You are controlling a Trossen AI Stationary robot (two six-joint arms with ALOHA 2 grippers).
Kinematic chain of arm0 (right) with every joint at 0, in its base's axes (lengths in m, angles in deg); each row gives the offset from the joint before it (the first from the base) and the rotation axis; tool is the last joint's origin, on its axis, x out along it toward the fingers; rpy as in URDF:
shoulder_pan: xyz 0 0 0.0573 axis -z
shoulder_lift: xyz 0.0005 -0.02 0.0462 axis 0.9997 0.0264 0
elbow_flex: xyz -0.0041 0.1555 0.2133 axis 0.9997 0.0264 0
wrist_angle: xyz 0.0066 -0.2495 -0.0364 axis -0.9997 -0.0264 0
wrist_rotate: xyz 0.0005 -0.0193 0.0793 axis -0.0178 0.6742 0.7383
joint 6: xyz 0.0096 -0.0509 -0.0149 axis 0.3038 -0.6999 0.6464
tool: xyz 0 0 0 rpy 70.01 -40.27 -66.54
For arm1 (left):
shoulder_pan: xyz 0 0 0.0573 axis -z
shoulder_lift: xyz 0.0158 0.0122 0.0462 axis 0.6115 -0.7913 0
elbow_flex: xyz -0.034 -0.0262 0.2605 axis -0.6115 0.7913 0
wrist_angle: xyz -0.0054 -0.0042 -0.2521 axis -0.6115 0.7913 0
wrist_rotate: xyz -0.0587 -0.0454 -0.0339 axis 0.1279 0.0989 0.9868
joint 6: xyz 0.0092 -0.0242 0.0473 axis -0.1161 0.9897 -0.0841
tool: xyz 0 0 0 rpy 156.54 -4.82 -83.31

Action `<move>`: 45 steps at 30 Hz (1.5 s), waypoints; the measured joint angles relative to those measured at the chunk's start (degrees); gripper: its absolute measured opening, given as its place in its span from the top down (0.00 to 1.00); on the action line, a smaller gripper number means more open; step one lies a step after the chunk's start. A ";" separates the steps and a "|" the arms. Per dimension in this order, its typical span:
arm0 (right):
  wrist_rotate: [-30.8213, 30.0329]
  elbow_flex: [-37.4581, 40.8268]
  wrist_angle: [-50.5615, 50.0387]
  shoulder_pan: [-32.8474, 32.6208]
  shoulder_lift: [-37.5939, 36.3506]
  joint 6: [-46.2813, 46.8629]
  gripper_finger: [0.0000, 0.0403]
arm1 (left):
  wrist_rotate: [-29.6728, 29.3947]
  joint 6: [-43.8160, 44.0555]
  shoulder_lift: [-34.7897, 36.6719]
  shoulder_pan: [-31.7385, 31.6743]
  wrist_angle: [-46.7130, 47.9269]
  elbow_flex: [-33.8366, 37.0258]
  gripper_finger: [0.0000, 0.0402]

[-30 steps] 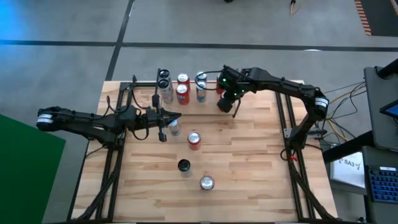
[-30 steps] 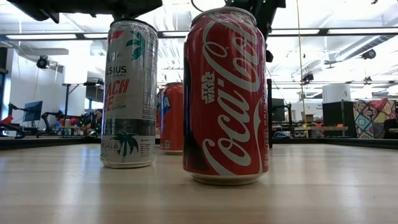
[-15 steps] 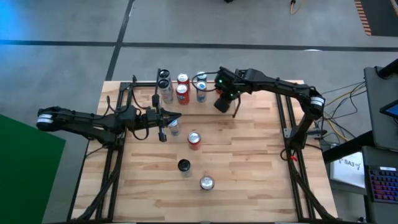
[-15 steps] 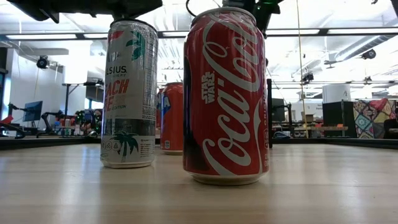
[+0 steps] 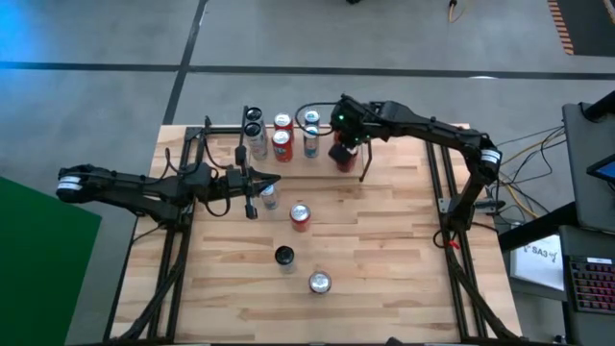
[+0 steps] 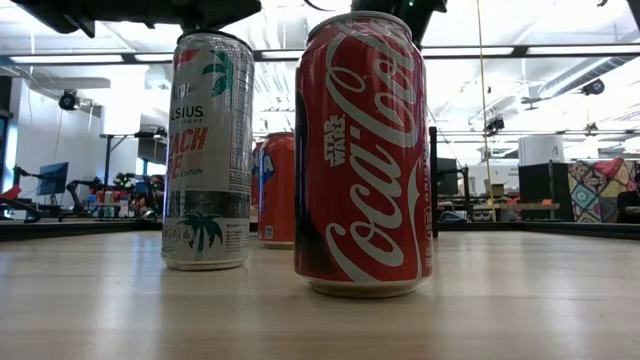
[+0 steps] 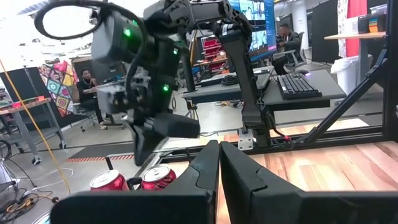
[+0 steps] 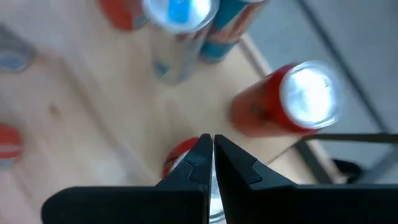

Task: Place canned beverage on shelf
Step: Put the top red soda can on the shelf aligned with the other red soda can

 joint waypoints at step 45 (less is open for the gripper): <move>1.39 3.73 10.37 9.45 4.54 4.93 0.98 | -0.04 -3.02 0.00 -0.02 -0.04 0.00 1.00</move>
